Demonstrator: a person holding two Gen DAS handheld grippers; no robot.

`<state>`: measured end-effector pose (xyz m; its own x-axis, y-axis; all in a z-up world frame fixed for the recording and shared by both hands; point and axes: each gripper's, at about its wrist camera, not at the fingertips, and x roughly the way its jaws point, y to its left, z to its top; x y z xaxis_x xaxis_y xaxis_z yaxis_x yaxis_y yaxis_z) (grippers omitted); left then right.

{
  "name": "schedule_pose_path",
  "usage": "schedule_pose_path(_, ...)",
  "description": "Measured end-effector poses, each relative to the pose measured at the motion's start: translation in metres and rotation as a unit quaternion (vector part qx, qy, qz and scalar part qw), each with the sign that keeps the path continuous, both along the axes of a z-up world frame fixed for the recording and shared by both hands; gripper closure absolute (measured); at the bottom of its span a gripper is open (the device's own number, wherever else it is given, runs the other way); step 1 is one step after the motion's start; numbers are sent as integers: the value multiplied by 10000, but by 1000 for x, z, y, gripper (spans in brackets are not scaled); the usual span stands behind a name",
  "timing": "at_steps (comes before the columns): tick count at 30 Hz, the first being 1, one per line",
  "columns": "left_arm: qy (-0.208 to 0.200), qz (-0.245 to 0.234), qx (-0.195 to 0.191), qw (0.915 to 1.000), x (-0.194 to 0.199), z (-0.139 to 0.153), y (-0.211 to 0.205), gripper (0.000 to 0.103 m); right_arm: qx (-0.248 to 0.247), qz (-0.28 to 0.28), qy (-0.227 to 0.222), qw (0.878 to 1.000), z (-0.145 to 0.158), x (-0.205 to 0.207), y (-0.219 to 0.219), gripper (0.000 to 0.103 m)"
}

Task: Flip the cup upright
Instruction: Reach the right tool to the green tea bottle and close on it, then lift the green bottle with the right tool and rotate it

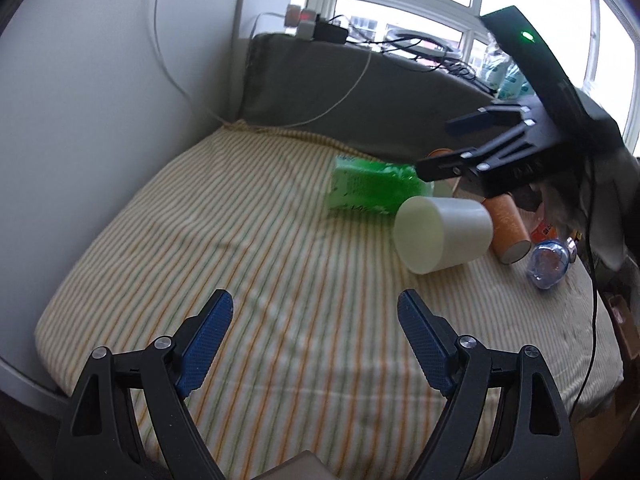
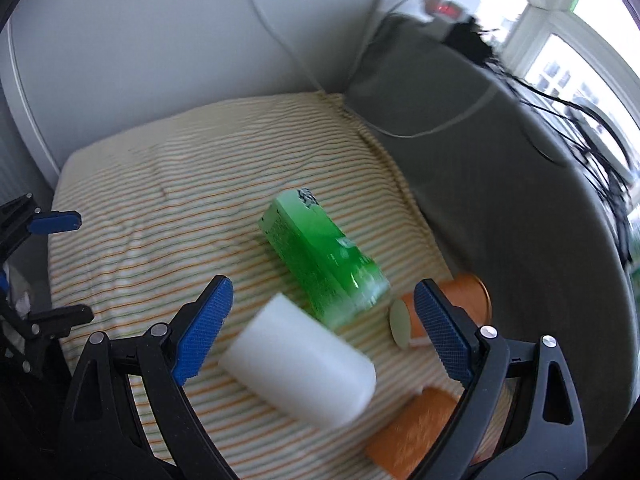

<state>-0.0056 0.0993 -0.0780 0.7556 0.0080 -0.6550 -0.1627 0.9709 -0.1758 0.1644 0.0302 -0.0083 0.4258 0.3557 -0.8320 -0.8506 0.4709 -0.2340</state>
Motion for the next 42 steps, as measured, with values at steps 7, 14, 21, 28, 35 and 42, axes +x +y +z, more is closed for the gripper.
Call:
schedule_pose_path(7, 34, 201, -151, 9997, 0, -4, 19, 18, -975, 500, 303, 9935, -28, 30, 50, 9)
schedule_pose_path(14, 69, 430, -287, 9986, -1, -8, 38, 18, -1687, 805, 534, 9809, -53, 53, 72, 9)
schedule_pose_path(21, 67, 505, -351, 9981, 0, -10, 44, 18, -1917, 931, 707, 9745, -66, 65, 85, 11)
schedule_pose_path(28, 73, 586, -367, 9976, -2, -11, 49, 18, -2150, 994, 728, 9688, -81, 65, 95, 32)
schedule_pose_path(35, 50, 626, -343, 9974, -3, -10, 51, 18, -2172, 987, 800, 9678, -80, 65, 94, 36)
schedule_pose_path(42, 11, 605, -294, 9977, -4, -6, 47, 18, -1857, 775, 671, 9772, -57, 66, 89, 37)
